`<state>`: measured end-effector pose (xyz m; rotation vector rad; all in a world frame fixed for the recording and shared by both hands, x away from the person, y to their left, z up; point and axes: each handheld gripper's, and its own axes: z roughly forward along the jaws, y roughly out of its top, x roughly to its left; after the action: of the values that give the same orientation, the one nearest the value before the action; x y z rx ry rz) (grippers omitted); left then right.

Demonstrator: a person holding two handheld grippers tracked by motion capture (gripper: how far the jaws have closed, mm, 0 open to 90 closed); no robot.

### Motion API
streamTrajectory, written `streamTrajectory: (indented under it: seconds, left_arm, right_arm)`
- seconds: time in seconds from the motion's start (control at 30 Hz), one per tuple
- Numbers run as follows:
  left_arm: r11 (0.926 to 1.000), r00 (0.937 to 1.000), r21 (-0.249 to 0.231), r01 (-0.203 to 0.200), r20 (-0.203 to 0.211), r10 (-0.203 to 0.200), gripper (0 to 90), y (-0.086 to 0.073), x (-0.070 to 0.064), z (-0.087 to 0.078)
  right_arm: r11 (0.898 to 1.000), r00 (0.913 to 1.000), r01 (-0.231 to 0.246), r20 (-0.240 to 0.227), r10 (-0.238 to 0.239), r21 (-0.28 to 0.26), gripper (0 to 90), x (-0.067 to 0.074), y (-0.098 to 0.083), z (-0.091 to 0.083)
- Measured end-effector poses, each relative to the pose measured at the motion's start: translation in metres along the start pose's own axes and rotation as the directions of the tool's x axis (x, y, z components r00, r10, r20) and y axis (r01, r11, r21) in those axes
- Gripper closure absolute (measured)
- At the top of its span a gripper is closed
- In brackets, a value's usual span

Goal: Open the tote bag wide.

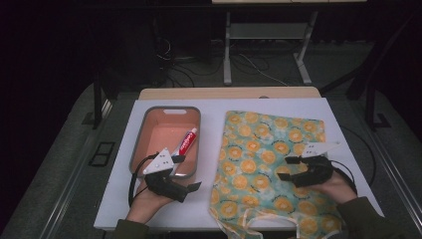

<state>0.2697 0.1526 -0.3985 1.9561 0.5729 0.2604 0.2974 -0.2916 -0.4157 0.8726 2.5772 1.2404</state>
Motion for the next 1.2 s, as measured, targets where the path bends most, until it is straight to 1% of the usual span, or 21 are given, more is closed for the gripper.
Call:
streamTrajectory:
  seconds: [0.03, 0.07, 0.13, 0.23, 0.3, 0.43, 0.47, 0.53, 0.57, 0.6, 0.63, 0.7, 0.73, 0.77, 0.8, 0.83, 0.87, 0.97, 1.0, 1.07, 1.2]
  left_arm:
    - [1.0, 1.0, 0.0, 0.0, 0.0, 0.0, 0.0, 0.0, 0.0, 0.0]
    - [1.0, 1.0, -0.001, 0.0, 0.0, 0.0, 0.0, 0.0, 0.0, 0.0]
    - [1.0, 1.0, 0.0, 0.0, 0.0, 0.0, 0.0, 0.0, 0.0, 0.0]
    - [1.0, 1.0, 0.001, 0.0, 0.001, 0.0, 0.0, 0.0, 0.0, 0.0]
    - [1.0, 1.0, 0.001, -0.001, 0.0, 0.001, 0.0, 0.0, 0.0, 0.0]
    - [1.0, 1.0, 0.001, -0.002, -0.002, 0.002, 0.0, 0.0, 0.0, 0.001]
    - [1.0, 1.0, 0.001, -0.002, -0.002, 0.002, 0.0, 0.0, 0.0, 0.0]
    - [1.0, 1.0, 0.001, -0.001, -0.003, 0.001, 0.0, 0.0, 0.0, 0.001]
    - [1.0, 1.0, 0.001, 0.0, -0.003, 0.0, 0.0, 0.0, 0.0, 0.001]
    - [1.0, 1.0, 0.002, -0.001, -0.003, 0.001, 0.0, 0.0, 0.0, 0.001]
    - [1.0, 1.0, 0.002, -0.002, -0.003, 0.002, 0.0, 0.0, 0.001, 0.001]
    - [1.0, 1.0, 0.003, -0.003, -0.002, 0.003, 0.0, 0.0, 0.001, 0.001]
    - [1.0, 1.0, 0.003, -0.004, -0.003, 0.004, 0.0, 0.0, 0.001, 0.001]
    - [1.0, 1.0, 0.003, -0.004, -0.003, 0.004, 0.0, 0.0, 0.001, 0.001]
    - [1.0, 1.0, 0.003, -0.002, -0.003, 0.002, 0.0, 0.0, 0.001, 0.001]
    - [1.0, 1.0, 0.002, -0.002, -0.003, 0.002, 0.0, 0.0, 0.001, 0.001]
    - [1.0, 1.0, 0.003, -0.001, -0.003, 0.001, 0.0, 0.0, 0.0, 0.002]
    - [1.0, 1.0, 0.005, -0.002, -0.003, 0.002, 0.0, 0.0, 0.0, 0.002]
    - [1.0, 1.0, 0.006, -0.002, -0.004, 0.002, 0.0, 0.001, 0.0, 0.002]
    - [1.0, 1.0, 0.008, -0.004, -0.004, 0.004, 0.0, 0.001, 0.0, 0.003]
    - [1.0, 1.0, 0.008, -0.005, -0.003, 0.005, 0.0, 0.001, 0.0, 0.003]
  right_arm:
    - [1.0, 0.9996, 0.004, -0.027, -0.004, 0.001, 31.3, 0.006, -0.001, 0.001]
    - [0.999, 0.9976, 0.033, -0.062, -0.032, 0.012, 32.4, 0.019, -0.003, 0.004]
    - [0.999, 0.9937, 0.044, -0.104, -0.042, 0.014, 33.5, 0.03, -0.004, 0.006]
    - [0.998, 0.9895, 0.056, -0.135, -0.053, 0.024, 34.0, 0.04, -0.007, 0.009]
    - [0.994, 0.9844, 0.093, -0.154, -0.085, 0.048, 35.0, 0.052, -0.01, 0.013]
    - [0.981, 0.9614, 0.179, -0.225, -0.159, 0.073, 39.8, 0.074, -0.014, 0.022]
    - [0.981, 0.9614, 0.179, -0.225, -0.159, 0.073, 39.8, 0.074, -0.014, 0.022]
    - [0.973, 0.9506, 0.215, -0.247, -0.187, 0.088, 42.1, 0.08, -0.015, 0.026]
    - [0.966, 0.9448, 0.239, -0.253, -0.208, 0.099, 42.3, 0.082, -0.016, 0.029]
    - [0.951, 0.9359, 0.281, -0.258, -0.24, 0.132, 44.3, 0.087, -0.018, 0.035]
    - [0.943, 0.9308, 0.301, -0.259, -0.258, 0.144, 45.3, 0.09, -0.019, 0.037]
    - [0.939, 0.9291, 0.315, -0.248, -0.275, 0.14, 49.0, 0.091, -0.02, 0.039]
    - [0.932, 0.928, 0.333, -0.223, -0.298, 0.14, 56.0, 0.093, -0.019, 0.039]
    - [0.931, 0.9255, 0.34, -0.225, -0.305, 0.135, 59.8, 0.093, -0.019, 0.039]
    - [0.931, 0.9255, 0.34, -0.225, -0.305, 0.135, 59.8, 0.093, -0.019, 0.039]
    - [0.93, 0.9221, 0.345, -0.23, -0.311, 0.128, 63.3, 0.094, -0.02, 0.039]
    - [0.923, 0.9132, 0.365, -0.24, -0.33, 0.122, 70.8, 0.095, -0.02, 0.04]
    - [0.923, 0.9122, 0.365, -0.245, -0.328, 0.124, 77.6, 0.095, -0.019, 0.04]
    - [0.926, 0.9153, 0.357, -0.243, -0.321, 0.123, 81.0, 0.096, -0.019, 0.04]
    - [0.926, 0.9154, 0.359, -0.238, -0.325, 0.12, 86.3, 0.094, -0.019, 0.041]
    - [0.928, 0.9187, 0.352, -0.236, -0.317, 0.125, 89.2, 0.093, -0.017, 0.042]
